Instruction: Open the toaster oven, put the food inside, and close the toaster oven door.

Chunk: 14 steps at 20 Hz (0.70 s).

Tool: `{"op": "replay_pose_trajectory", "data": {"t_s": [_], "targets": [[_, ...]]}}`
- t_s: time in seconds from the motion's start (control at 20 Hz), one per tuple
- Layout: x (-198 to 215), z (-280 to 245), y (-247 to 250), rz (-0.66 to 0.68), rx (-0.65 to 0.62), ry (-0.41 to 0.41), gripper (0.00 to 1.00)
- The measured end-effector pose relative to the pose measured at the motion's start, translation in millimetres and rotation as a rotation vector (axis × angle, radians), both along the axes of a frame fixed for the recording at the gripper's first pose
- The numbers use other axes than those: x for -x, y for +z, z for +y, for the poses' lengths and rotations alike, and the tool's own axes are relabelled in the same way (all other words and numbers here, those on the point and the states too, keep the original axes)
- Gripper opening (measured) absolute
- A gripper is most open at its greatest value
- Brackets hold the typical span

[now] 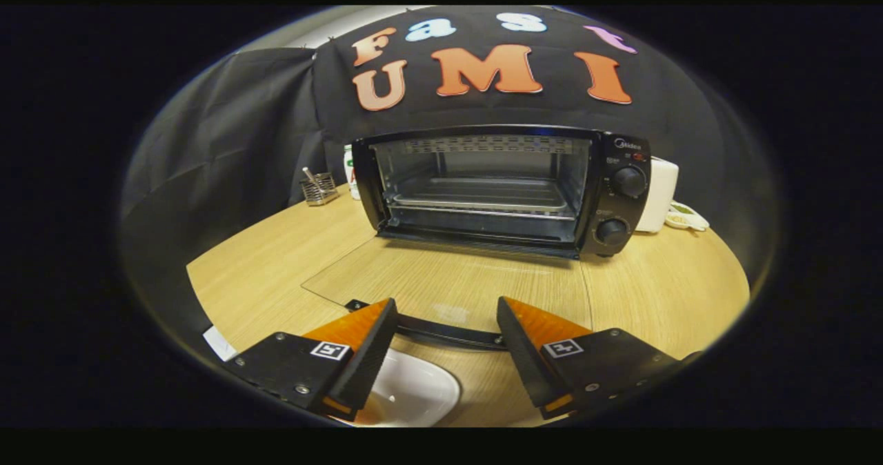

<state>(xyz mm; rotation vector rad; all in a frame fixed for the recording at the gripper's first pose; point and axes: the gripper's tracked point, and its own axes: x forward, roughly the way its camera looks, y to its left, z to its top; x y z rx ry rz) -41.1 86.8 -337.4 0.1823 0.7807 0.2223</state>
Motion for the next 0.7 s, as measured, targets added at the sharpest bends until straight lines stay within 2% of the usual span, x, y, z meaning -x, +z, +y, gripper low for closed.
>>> {"op": "replay_pose_trajectory", "data": {"t_s": [0.15,0.3,0.4,0.5,0.7], "targets": [[20.2,5.9,14.5,0.025,-0.053,0.034,0.86],[55.6,27.6,38.8,0.025,-0.127,0.151,0.88],[77.5,44.0,52.6,0.020,-0.163,0.258,0.90],[91.9,51.8,59.1,0.004,-0.146,0.337,0.91],[121.6,64.7,53.2,0.000,-0.120,0.446,0.93]]}}
